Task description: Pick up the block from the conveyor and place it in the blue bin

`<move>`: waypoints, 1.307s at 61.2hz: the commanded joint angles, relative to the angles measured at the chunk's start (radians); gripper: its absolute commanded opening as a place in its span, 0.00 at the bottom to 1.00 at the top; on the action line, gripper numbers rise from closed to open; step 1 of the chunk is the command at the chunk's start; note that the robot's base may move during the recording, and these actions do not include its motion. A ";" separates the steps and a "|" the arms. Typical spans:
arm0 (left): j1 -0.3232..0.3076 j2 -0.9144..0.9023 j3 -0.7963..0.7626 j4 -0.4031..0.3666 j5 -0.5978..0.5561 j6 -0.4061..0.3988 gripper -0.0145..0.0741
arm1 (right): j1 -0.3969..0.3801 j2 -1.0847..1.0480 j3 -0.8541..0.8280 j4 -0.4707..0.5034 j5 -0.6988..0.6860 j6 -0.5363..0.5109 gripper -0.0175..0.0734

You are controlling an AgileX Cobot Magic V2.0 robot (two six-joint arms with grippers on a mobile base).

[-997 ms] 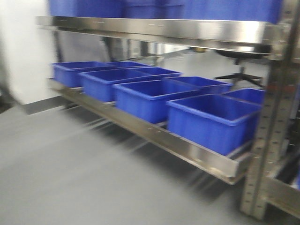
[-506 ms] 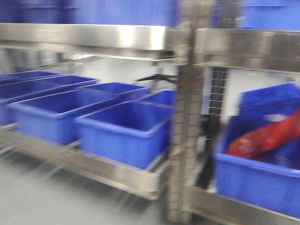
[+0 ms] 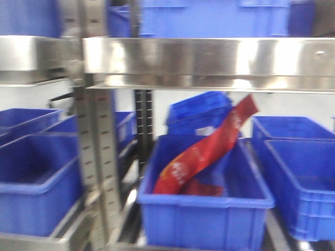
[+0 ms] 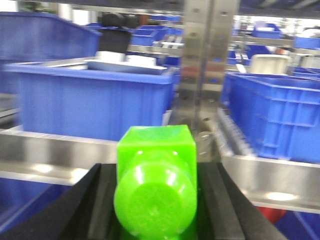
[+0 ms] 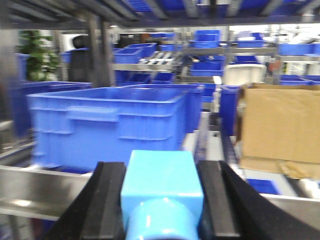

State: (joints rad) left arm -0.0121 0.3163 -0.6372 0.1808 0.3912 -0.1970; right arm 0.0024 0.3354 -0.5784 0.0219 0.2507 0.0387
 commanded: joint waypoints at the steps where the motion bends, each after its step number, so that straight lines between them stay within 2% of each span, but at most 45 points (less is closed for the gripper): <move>1: 0.001 -0.001 0.001 -0.003 -0.020 0.002 0.04 | 0.000 -0.001 -0.001 -0.009 -0.020 -0.004 0.01; 80: 0.001 -0.001 0.001 -0.003 -0.020 0.002 0.04 | 0.000 -0.001 -0.001 -0.009 -0.020 -0.004 0.01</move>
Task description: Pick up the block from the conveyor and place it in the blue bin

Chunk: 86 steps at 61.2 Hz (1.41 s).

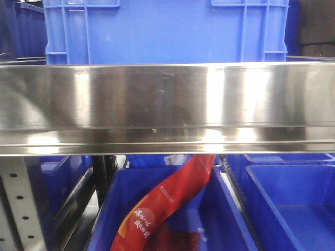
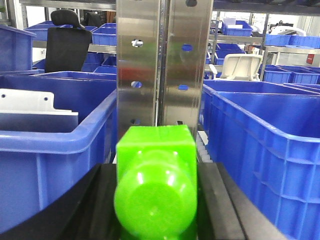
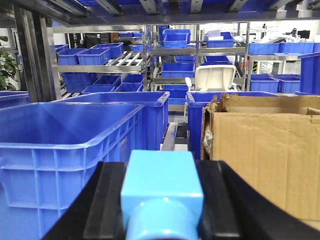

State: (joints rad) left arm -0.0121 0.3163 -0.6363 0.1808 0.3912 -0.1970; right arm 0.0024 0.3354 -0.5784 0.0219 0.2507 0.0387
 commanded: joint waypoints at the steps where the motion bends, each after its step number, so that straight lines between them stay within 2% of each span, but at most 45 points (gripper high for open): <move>1: 0.001 -0.001 0.000 -0.003 -0.020 0.002 0.04 | 0.000 -0.001 -0.001 -0.009 -0.020 -0.004 0.01; 56: 0.001 -0.001 0.000 -0.003 -0.022 0.002 0.04 | 0.000 -0.001 -0.001 -0.007 -0.038 -0.004 0.01; 62: -0.005 0.007 -0.008 -0.024 -0.027 0.002 0.04 | 0.002 0.008 -0.003 -0.004 -0.082 -0.004 0.01; 73: -0.084 0.080 -0.058 -0.044 -0.072 0.030 0.04 | 0.044 0.093 -0.082 -0.004 -0.047 -0.004 0.01; 79: -0.156 0.155 -0.097 -0.044 -0.080 0.069 0.04 | 0.081 0.173 -0.130 -0.004 -0.051 -0.004 0.01; 86: -0.252 0.262 -0.145 -0.044 -0.087 0.069 0.04 | 0.124 0.269 -0.184 -0.004 -0.066 -0.004 0.01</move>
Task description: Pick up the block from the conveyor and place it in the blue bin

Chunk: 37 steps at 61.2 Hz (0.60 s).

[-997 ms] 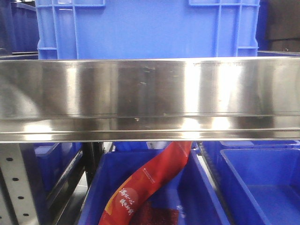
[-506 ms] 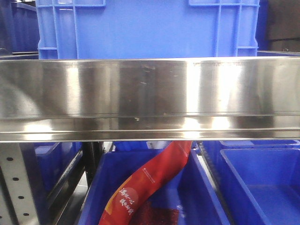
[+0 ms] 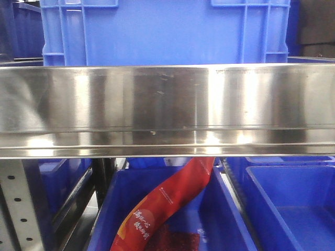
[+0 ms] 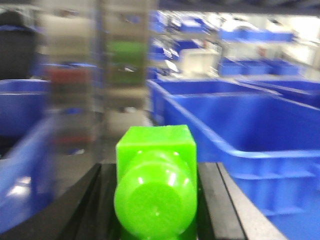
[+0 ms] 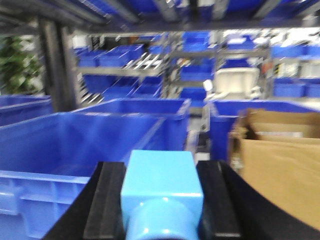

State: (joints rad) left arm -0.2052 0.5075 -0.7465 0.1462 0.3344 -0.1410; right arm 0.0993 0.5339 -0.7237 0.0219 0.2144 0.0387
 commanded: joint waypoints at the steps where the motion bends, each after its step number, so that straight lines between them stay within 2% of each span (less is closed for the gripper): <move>1: -0.072 0.085 -0.040 -0.010 -0.030 0.013 0.04 | 0.032 0.083 -0.045 -0.004 -0.033 -0.004 0.01; 10: -0.200 0.232 -0.111 -0.010 -0.065 0.013 0.04 | 0.068 0.212 -0.120 -0.004 -0.073 -0.004 0.01; 14: -0.258 0.307 -0.153 -0.002 -0.117 0.013 0.04 | 0.083 0.277 -0.163 -0.004 -0.088 -0.004 0.01; 21: -0.324 0.437 -0.233 -0.002 -0.194 0.013 0.04 | 0.116 0.384 -0.233 -0.004 -0.101 -0.004 0.01; 26: -0.349 0.535 -0.296 -0.002 -0.208 0.013 0.04 | 0.146 0.454 -0.279 -0.004 -0.121 -0.004 0.01; 37: -0.351 0.749 -0.474 -0.048 -0.199 0.013 0.04 | 0.205 0.628 -0.379 -0.004 -0.214 -0.004 0.01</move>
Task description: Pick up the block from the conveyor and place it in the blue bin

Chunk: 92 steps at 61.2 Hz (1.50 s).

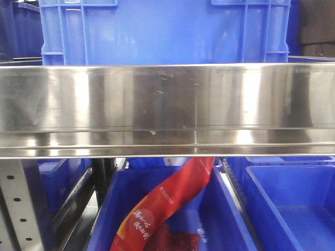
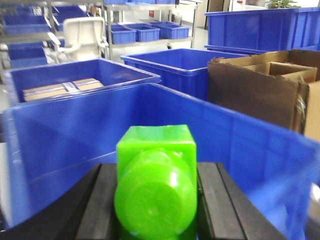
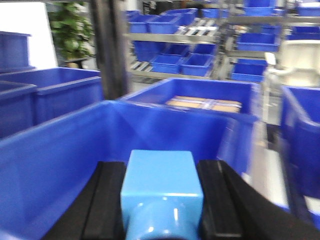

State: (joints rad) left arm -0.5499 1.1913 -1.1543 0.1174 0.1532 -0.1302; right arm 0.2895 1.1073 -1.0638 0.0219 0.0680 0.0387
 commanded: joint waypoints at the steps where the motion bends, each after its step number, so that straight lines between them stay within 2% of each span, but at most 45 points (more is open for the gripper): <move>1: -0.007 0.086 -0.093 -0.022 -0.010 0.002 0.04 | 0.017 0.071 -0.047 -0.004 -0.068 -0.004 0.01; 9: -0.007 0.204 -0.189 -0.029 0.002 0.002 0.06 | 0.022 0.162 -0.092 -0.004 -0.077 -0.004 0.01; 13: -0.007 0.242 -0.208 -0.047 0.002 0.002 0.12 | 0.022 0.203 -0.109 -0.004 -0.077 -0.004 0.01; 19: -0.007 0.274 -0.209 -0.057 -0.001 0.002 0.28 | 0.022 0.238 -0.122 -0.004 -0.077 -0.004 0.05; 24: -0.007 0.291 -0.209 -0.057 -0.001 0.002 0.42 | 0.022 0.261 -0.125 -0.004 -0.080 -0.004 0.15; 27: -0.007 0.300 -0.209 -0.057 -0.001 0.002 0.51 | 0.022 0.268 -0.125 -0.004 -0.080 -0.004 0.25; 31: -0.007 0.307 -0.209 -0.057 -0.001 0.002 0.59 | 0.022 0.278 -0.125 -0.004 -0.078 -0.004 0.44; 37: -0.007 0.309 -0.209 -0.057 -0.001 0.002 0.66 | 0.022 0.279 -0.125 -0.004 -0.078 -0.004 0.69; 42: -0.007 0.309 -0.209 -0.057 -0.001 0.002 0.65 | 0.022 0.279 -0.125 -0.004 -0.078 -0.004 0.81; 44: -0.007 0.309 -0.209 -0.057 -0.003 0.002 0.64 | 0.022 0.279 -0.125 -0.004 -0.078 -0.004 0.82; 49: -0.005 0.309 -0.209 -0.062 -0.005 0.002 0.61 | 0.022 0.279 -0.125 -0.004 -0.076 -0.004 0.80; 53: -0.005 0.309 -0.209 -0.084 0.000 0.002 0.55 | 0.022 0.272 -0.125 -0.004 -0.076 -0.004 0.73; 56: -0.005 0.306 -0.209 -0.117 0.013 0.002 0.47 | 0.022 0.265 -0.125 0.002 -0.074 -0.004 0.61; 67: -0.005 0.306 -0.209 -0.117 0.021 0.000 0.07 | 0.022 0.256 -0.125 0.002 -0.068 -0.004 0.14; 71: -0.003 0.306 -0.209 -0.106 0.008 0.000 0.04 | 0.022 0.256 -0.125 0.002 -0.068 -0.004 0.01; 85: 0.016 0.204 -0.192 -0.104 0.053 0.000 0.04 | 0.018 0.172 -0.121 0.005 -0.058 -0.004 0.01; 92: 0.047 0.108 -0.114 -0.104 0.037 0.000 0.04 | 0.002 0.104 -0.116 0.005 0.048 -0.004 0.01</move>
State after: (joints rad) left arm -0.5227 1.3712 -1.3148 0.0114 0.2036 -0.1302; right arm 0.3051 1.2634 -1.1792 0.0238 0.0535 0.0387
